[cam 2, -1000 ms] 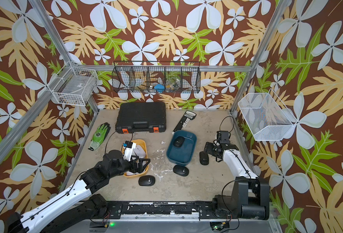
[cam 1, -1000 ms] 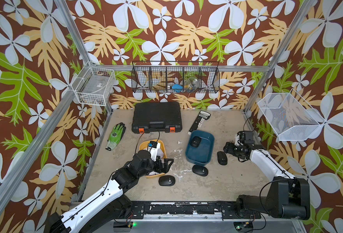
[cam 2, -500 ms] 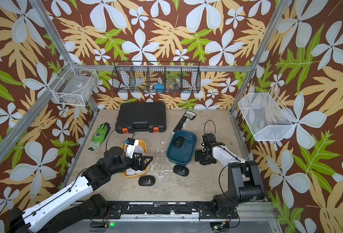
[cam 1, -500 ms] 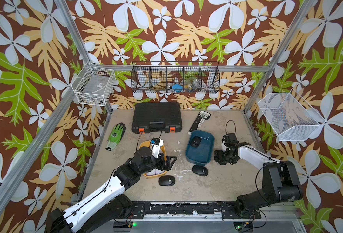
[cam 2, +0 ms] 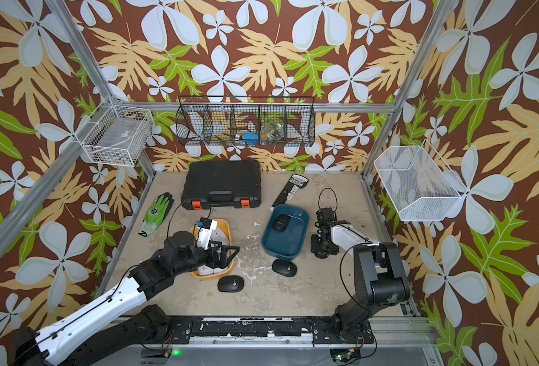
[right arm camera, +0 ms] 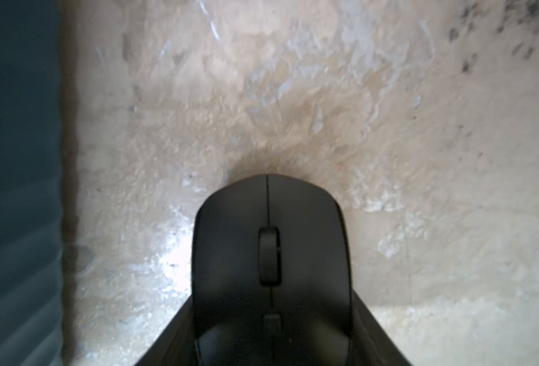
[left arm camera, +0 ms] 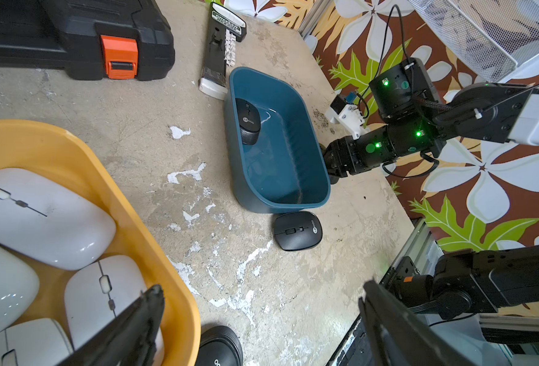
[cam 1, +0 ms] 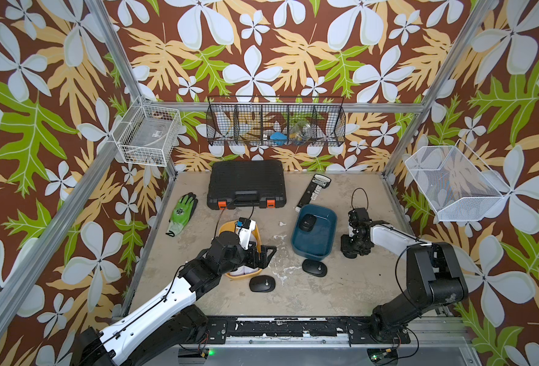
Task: Place the mice by color into the storage box
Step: Pick up the mouse from the center of the board, then place the mouse in the storage box.
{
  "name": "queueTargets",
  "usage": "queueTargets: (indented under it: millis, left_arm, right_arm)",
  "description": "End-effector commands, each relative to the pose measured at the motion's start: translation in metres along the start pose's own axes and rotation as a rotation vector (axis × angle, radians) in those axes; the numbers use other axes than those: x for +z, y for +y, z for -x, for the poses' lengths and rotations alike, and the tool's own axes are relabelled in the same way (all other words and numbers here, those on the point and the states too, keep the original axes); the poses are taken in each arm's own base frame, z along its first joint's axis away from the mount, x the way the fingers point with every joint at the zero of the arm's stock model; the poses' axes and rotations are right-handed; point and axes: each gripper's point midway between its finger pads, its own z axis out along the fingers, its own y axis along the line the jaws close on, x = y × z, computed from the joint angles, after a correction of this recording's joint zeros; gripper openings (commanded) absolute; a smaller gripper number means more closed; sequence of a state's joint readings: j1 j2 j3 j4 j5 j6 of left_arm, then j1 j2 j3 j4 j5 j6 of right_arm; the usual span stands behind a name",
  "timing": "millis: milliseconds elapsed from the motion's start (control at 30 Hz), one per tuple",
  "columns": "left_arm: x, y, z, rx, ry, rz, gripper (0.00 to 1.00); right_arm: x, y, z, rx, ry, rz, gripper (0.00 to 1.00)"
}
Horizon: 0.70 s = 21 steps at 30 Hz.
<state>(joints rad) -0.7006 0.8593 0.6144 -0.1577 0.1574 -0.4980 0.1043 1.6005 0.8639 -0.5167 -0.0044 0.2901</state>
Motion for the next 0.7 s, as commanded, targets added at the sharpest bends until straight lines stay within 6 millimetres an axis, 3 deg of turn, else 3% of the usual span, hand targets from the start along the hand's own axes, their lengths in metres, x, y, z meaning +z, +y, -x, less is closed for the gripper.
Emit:
queueTargets:
  millis: [0,133,333,500,667]
  left_arm:
    - [-0.002,0.001,0.004,0.012,-0.014,0.01,1.0]
    - [-0.003,0.002,0.003,0.014,-0.016,0.012,1.0]
    - [-0.003,0.003,0.004,0.015,-0.021,0.018,1.0]
    - [-0.002,0.002,0.004,0.014,-0.021,0.011,1.0]
    - [-0.003,0.001,0.005,0.008,-0.024,0.01,1.0]
  right_arm:
    - [-0.009,-0.001,0.008,0.031,-0.034,-0.006,0.5]
    - [-0.036,-0.001,0.023,0.051,-0.103,-0.002,0.49]
    - [-0.107,0.015,0.053,0.127,-0.293,0.074,0.45]
    - [-0.14,0.06,0.07,0.126,-0.348,0.136,0.43]
    - [-0.134,0.114,0.08,0.136,-0.341,0.196,0.38]
